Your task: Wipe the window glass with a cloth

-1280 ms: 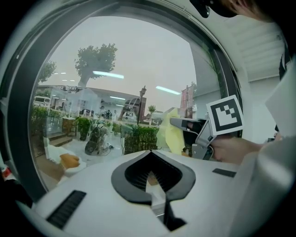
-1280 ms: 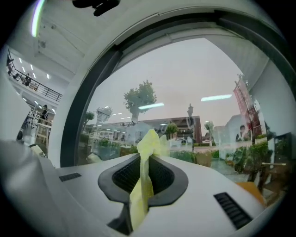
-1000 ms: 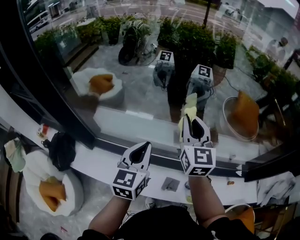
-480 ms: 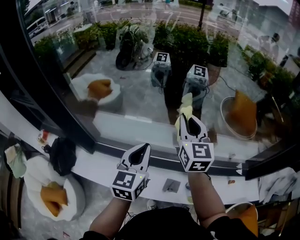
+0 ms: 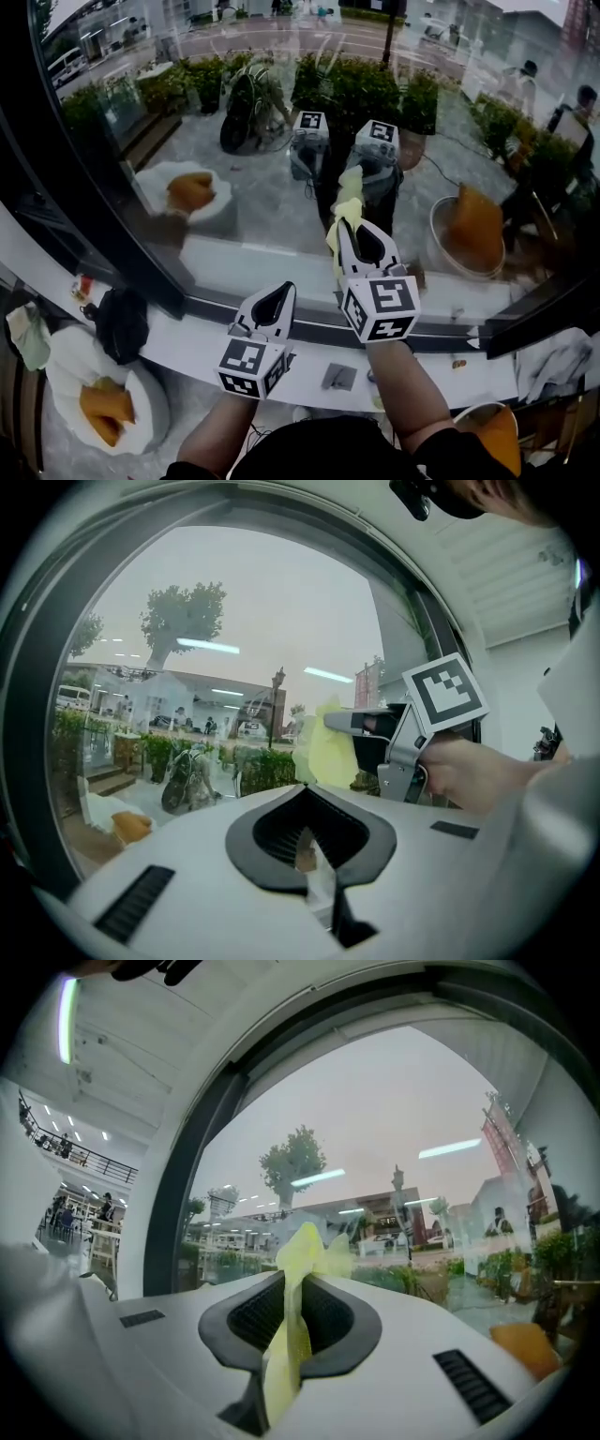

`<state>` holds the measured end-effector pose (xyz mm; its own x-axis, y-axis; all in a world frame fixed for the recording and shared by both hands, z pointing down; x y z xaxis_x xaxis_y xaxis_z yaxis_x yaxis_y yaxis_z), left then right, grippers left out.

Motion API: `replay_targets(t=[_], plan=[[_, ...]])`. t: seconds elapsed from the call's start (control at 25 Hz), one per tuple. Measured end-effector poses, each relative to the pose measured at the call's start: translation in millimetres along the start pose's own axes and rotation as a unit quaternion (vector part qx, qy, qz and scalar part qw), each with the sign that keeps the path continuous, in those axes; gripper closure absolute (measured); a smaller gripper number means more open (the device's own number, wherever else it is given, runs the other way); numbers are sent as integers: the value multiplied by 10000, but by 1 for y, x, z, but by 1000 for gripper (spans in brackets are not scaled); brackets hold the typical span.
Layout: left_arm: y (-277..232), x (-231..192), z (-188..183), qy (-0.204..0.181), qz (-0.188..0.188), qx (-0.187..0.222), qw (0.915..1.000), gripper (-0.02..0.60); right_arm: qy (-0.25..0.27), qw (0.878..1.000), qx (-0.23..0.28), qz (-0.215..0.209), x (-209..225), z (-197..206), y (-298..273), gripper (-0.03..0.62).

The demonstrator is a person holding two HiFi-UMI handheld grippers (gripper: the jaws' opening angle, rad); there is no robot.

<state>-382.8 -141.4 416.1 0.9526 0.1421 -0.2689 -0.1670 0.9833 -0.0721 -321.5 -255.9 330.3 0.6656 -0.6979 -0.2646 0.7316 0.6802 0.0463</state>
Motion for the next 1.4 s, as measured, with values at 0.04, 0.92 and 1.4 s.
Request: replay_targets(t=[0.04, 0.92, 1.4], plan=[[-1, 0, -3, -17, 8, 21, 10000, 574, 27, 10000, 29, -22, -1, -5, -1, 537], [-7, -16, -21, -55, -40, 96, 9999, 574, 180, 9997, 71, -175, -19, -32, -33, 537], [-36, 38, -11, -63, 280, -46, 9996, 574, 228, 9997, 49, 72, 46, -27, 2, 537]])
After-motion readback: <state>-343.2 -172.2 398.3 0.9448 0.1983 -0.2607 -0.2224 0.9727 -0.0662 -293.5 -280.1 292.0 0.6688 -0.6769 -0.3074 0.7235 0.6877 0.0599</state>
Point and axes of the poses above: the fingertips, and each gripper's own axes: y backward along the fingers, x to its right, z out of its underside, the point moved 1 cm from there along y, backward along the fingers, and after that the axes turned 12 degrees about y, right-handed, at the moved point
